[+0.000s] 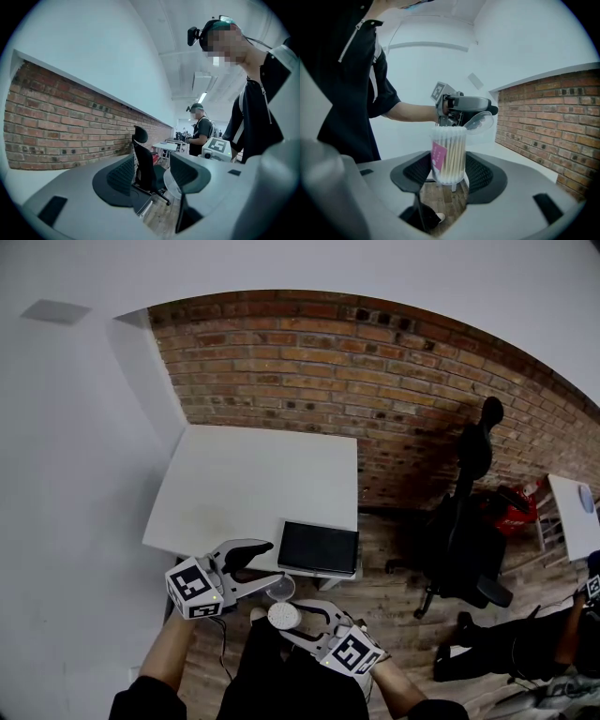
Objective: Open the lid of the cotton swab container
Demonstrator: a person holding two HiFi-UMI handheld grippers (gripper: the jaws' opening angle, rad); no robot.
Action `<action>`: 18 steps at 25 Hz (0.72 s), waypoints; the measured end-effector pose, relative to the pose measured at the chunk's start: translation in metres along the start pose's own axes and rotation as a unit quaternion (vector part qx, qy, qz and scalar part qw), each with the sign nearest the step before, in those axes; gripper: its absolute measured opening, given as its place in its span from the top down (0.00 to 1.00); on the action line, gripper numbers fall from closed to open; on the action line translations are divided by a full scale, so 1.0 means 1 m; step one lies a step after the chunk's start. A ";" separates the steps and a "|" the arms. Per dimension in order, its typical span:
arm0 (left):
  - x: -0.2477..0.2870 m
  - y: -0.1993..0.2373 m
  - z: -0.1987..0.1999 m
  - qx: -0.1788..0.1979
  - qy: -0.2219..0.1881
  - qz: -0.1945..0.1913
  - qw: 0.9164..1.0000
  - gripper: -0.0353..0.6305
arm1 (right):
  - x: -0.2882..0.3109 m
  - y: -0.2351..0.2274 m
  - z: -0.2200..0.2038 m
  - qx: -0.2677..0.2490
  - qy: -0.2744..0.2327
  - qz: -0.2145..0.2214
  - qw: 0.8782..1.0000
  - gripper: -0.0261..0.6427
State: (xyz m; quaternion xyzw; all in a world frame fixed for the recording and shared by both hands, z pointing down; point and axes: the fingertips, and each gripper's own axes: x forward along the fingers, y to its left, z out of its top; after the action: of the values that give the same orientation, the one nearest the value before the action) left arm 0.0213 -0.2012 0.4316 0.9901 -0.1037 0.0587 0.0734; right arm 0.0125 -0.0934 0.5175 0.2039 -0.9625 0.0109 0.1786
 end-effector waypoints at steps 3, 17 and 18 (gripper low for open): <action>0.004 -0.002 -0.007 0.010 0.016 -0.001 1.000 0.57 | -0.001 0.001 0.002 0.003 -0.004 -0.001 1.000 0.60; 0.013 -0.004 -0.041 -0.022 0.038 -0.013 0.999 0.57 | -0.004 0.005 0.004 0.015 -0.020 0.002 1.000 0.60; 0.013 -0.004 -0.041 -0.026 0.034 -0.012 0.999 0.57 | -0.003 0.005 0.001 0.019 -0.019 0.002 1.000 0.60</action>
State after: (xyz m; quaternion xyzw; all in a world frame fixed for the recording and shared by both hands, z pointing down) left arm 0.0302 -0.1936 0.4735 0.9864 -0.0909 0.0889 0.1038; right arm 0.0131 -0.0880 0.5151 0.2056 -0.9658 0.0254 0.1560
